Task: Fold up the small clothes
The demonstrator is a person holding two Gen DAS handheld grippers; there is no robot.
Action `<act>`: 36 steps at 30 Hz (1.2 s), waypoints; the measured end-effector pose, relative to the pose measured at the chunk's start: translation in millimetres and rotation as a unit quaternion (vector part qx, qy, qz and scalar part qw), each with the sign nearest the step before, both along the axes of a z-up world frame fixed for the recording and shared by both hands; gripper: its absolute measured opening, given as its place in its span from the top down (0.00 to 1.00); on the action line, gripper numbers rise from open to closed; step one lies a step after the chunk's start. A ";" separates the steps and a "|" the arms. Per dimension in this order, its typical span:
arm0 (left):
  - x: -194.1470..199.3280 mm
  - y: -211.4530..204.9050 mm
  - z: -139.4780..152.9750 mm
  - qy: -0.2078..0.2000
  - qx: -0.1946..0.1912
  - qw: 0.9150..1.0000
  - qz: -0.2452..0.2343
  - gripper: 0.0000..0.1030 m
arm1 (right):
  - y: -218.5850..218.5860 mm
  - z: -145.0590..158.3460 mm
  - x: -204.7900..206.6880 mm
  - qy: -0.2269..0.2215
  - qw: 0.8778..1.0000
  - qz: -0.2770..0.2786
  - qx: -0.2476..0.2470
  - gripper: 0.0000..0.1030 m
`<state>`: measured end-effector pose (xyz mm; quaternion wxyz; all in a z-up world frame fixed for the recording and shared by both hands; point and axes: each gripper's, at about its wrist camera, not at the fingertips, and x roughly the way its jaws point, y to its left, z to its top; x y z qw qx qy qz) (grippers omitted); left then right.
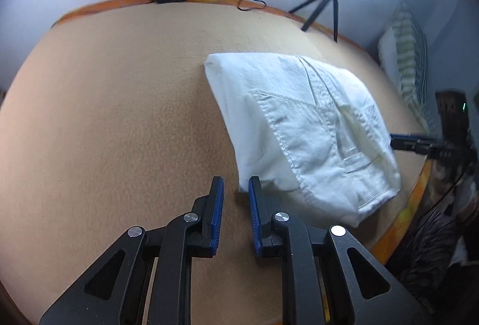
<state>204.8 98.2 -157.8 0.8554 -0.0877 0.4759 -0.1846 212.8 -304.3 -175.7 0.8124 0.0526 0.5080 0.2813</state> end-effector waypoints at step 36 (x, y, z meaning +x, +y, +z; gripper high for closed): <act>58.9 6.8 -32.5 0.086 -0.239 0.965 0.059 0.67 | -2.6 -48.5 62.3 0.119 0.969 -0.024 0.213 0.59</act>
